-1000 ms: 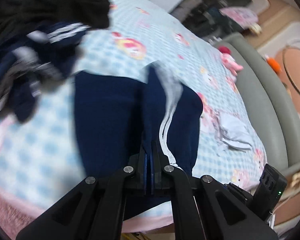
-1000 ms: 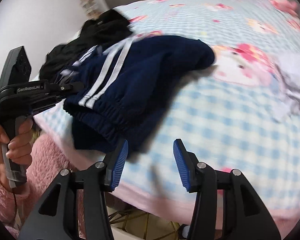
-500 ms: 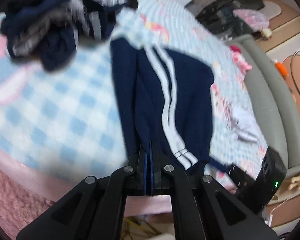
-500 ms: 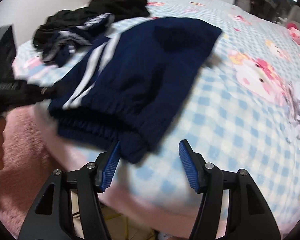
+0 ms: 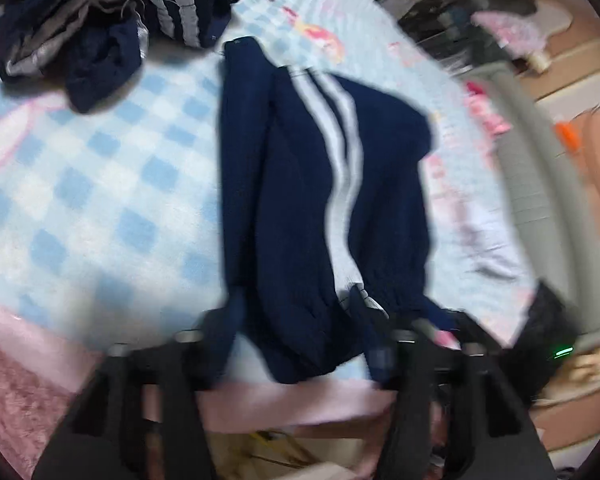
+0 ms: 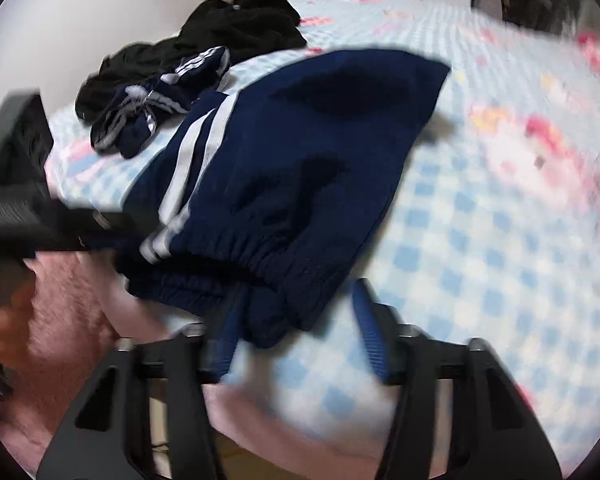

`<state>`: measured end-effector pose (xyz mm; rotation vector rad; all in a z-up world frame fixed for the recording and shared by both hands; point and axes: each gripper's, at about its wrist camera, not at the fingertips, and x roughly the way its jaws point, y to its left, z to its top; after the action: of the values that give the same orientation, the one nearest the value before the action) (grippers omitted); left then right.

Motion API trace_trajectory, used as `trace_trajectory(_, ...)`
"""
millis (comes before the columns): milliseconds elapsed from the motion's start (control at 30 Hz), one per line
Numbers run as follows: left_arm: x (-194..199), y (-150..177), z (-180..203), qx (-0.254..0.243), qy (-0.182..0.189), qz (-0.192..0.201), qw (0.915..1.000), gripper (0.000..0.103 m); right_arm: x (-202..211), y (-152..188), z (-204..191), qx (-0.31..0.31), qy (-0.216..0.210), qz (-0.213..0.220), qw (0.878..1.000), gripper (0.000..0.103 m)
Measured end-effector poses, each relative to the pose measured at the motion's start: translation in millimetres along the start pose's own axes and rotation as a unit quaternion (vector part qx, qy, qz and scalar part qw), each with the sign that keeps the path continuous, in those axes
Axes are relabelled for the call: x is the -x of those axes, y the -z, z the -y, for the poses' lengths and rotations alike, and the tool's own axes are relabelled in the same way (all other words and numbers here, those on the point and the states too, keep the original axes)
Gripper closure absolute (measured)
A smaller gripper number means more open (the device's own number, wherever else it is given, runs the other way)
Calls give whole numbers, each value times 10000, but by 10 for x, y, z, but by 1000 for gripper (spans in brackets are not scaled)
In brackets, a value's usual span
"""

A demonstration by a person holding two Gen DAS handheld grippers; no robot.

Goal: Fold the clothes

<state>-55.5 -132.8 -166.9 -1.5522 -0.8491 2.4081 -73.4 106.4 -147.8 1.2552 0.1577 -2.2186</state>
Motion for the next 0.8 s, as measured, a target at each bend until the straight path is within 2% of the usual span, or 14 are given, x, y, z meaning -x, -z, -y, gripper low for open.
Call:
trace_trajectory(33, 4, 12, 32, -36, 50, -3, 10000, 81, 29, 0, 30, -151, -119, 51, 9998, 74)
trace_trajectory(67, 5, 31, 70, -55, 205, -72, 9997, 83, 98, 23, 23, -144, -112, 148, 9997, 80)
trace_trajectory(167, 1, 120, 159, -213, 319, -200, 9991, 83, 340, 81, 6, -109, -195, 410, 9989, 84)
trace_trajectory(267, 37, 206, 238, -363, 337, -185, 9986, 84, 531, 158, 3, -190, -335, 455, 9982, 84)
trace_trajectory(333, 47, 242, 263, -471, 257, -137, 9985, 84, 577, 271, -15, -118, -175, 367, 9991, 83)
trace_trajectory(467, 17, 249, 233, -486, 252, -360, 9978, 83, 524, 400, 28, -233, -176, -25, 9996, 77)
trace_trajectory(533, 129, 222, 200, -506, 473, -256, 9973, 80, 623, 466, 74, -330, -311, 29, 9990, 77)
trace_trajectory(600, 253, 171, 122, -486, 756, 60, 9959, 80, 745, 455, 173, -557, -251, 289, 9977, 77)
trace_trajectory(700, 306, -43, 142, -474, 812, 274, 9952, 80, 834, 332, 362, -991, -216, 669, 9926, 77)
trace_trajectory(800, 355, -262, 168, -463, 853, 478, 9941, 80, 720, 99, 448, -1062, -163, 745, 9914, 76)
